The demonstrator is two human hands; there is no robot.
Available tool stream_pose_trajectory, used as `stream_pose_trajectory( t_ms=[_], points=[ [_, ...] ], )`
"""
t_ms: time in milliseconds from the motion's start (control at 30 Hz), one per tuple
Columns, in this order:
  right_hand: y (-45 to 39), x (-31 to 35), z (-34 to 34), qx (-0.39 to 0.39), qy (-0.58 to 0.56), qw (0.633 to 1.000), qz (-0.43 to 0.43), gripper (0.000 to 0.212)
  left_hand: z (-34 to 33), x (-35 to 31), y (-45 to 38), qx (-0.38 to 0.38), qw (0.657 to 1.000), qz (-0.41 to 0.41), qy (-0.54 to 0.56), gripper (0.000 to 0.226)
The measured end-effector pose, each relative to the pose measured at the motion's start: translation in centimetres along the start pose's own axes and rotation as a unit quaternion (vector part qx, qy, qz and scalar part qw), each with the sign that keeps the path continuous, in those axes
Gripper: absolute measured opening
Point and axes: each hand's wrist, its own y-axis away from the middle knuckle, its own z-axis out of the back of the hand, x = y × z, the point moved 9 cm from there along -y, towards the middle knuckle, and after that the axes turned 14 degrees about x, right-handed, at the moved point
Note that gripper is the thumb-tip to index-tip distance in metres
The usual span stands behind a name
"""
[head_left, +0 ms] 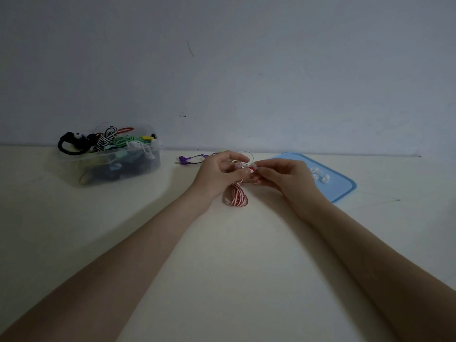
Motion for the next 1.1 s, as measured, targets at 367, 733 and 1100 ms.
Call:
stream_pose_trajectory(
  t_ms=[367,733,1100],
  points=[
    [0.1,0.9,-0.4,0.0,0.126,0.992,0.012,0.016,0.0,0.0,0.1,0.0,1.0,0.009,-0.012,0.023],
    [-0.1,0.1,0.1,-0.048,0.144,0.988,0.004,0.014,-0.2,-0.3,0.0,-0.005,1.0,-0.008,0.012,0.015],
    [0.1,0.1,1.1,-0.073,0.13,0.989,-0.001,0.022,-0.2,-0.2,-0.1,0.004,1.0,-0.001,-0.015,0.026]
  ],
)
